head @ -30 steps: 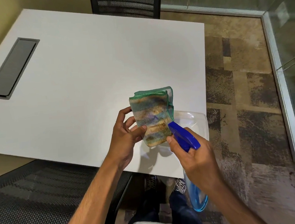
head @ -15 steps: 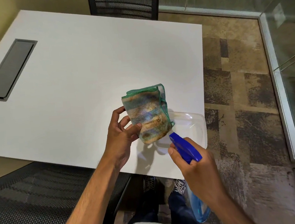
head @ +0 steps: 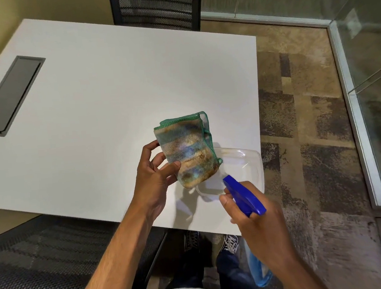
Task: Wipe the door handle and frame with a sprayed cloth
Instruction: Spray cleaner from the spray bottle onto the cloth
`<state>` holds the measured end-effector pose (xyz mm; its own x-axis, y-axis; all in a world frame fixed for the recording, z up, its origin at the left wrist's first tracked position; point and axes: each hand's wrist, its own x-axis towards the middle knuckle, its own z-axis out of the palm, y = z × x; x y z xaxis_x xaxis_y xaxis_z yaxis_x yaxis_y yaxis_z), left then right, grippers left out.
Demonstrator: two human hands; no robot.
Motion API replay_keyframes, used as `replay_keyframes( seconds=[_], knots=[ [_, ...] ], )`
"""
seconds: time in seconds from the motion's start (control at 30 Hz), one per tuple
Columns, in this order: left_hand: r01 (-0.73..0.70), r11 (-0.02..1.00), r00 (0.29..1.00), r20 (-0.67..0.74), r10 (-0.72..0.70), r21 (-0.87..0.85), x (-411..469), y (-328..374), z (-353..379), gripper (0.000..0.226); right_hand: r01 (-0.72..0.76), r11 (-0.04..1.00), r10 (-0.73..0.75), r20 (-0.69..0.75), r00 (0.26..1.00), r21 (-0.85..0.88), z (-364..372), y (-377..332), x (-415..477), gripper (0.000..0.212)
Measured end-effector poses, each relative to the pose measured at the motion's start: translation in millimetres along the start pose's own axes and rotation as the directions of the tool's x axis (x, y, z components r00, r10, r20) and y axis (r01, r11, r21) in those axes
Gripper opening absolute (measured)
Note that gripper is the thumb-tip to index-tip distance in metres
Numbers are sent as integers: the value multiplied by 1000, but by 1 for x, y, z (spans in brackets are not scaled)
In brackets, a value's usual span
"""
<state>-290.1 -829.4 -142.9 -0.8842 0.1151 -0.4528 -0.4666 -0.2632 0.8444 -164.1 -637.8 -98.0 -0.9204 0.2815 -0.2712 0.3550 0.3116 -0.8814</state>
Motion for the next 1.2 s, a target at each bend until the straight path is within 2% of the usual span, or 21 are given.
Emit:
replay_keyframes(
  seconds=[0.13, 0.27, 0.37, 0.47, 0.57, 0.63, 0.87, 1.07, 1.2],
  knots=[
    [10, 1000, 1000, 5, -10, -25, 1, 1, -1, 59, 73, 997, -73, -66, 995, 6, -25, -19, 1, 27],
    [16, 999, 1000, 4, -16, -39, 1, 2, -2, 60, 245, 969, -242, -81, 967, 41, -49, -35, 3, 49],
    [12, 999, 1000, 4, -12, -39, 0, 2, -3, 59, 340, 940, -338, -62, 939, 10, -61, -40, 11, 48],
    [10, 999, 1000, -3, -10, -41, 0, 3, -5, 59, 426, 904, -428, -70, 901, -42, -69, -41, 24, 35],
    [11, 999, 1000, -11, -11, -38, -2, 2, -8, 60, 422, 906, -419, -83, 904, 22, -76, -33, 38, 32],
    [13, 999, 1000, -16, -14, -39, -2, 1, -11, 60, 418, 907, -413, -95, 906, 48, -78, -23, 48, 39],
    [22, 999, 999, -28, -23, -31, -4, -3, -14, 59, 391, 918, -395, -67, 916, -65, -75, 12, 73, 33],
    [28, 999, 999, -30, -28, -22, -3, -7, -12, 59, 344, 931, -355, -81, 931, -122, -77, 35, 88, 48],
    [26, 999, 999, -28, -27, -20, -3, -9, -10, 59, 314, 938, -325, -63, 944, -146, -81, 48, 97, 51]
  ],
)
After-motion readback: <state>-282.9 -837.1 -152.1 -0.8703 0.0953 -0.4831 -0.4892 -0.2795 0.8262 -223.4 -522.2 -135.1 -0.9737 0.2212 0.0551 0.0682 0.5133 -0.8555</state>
